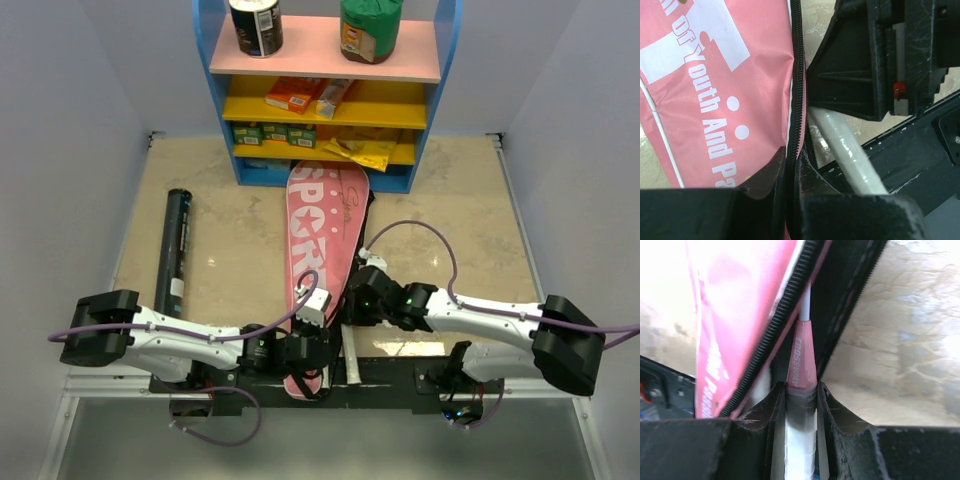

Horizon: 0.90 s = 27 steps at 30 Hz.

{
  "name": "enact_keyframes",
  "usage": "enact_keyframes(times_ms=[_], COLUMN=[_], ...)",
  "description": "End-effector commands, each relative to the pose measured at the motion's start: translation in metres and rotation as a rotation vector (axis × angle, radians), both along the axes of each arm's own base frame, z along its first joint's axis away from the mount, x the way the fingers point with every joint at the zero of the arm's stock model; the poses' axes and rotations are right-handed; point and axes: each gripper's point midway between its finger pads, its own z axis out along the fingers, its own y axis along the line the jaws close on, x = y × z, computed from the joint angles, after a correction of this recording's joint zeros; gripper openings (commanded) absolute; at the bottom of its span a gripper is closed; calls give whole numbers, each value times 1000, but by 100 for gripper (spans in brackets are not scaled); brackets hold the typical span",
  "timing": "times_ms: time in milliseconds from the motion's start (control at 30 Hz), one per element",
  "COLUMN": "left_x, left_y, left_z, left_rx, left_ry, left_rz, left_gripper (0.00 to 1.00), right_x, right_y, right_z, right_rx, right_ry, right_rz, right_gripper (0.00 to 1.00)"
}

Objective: Pack up the badminton gear

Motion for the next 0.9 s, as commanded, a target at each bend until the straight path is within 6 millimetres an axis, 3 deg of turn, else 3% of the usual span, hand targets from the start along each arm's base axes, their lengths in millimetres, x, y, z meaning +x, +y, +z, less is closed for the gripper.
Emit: enact_keyframes(times_ms=[0, 167, 367, 433, 600, 867], left_x=[-26, -25, -23, -22, -19, -14], left_y=[-29, -29, -23, -21, -14, -5], left_z=[18, 21, 16, 15, 12, 16], left_rx=[-159, -184, -173, -171, -153, -152], left_ry=[81, 80, 79, 79, 70, 55], left_rz=[-68, -62, -38, -30, -12, 16], left_gripper=[0, 0, 0, 0, 0, 0], right_x=[49, 44, 30, 27, 18, -5], right_y=[49, 69, 82, 82, 68, 23], right_z=[60, 58, 53, 53, 48, 44], right_rx=[292, 356, 371, 380, 353, 278], right_ry=[-152, -134, -116, -110, -102, -72], right_rz=[-144, -115, -57, -47, -35, -33], right_gripper=[0, 1, 33, 39, 55, 57])
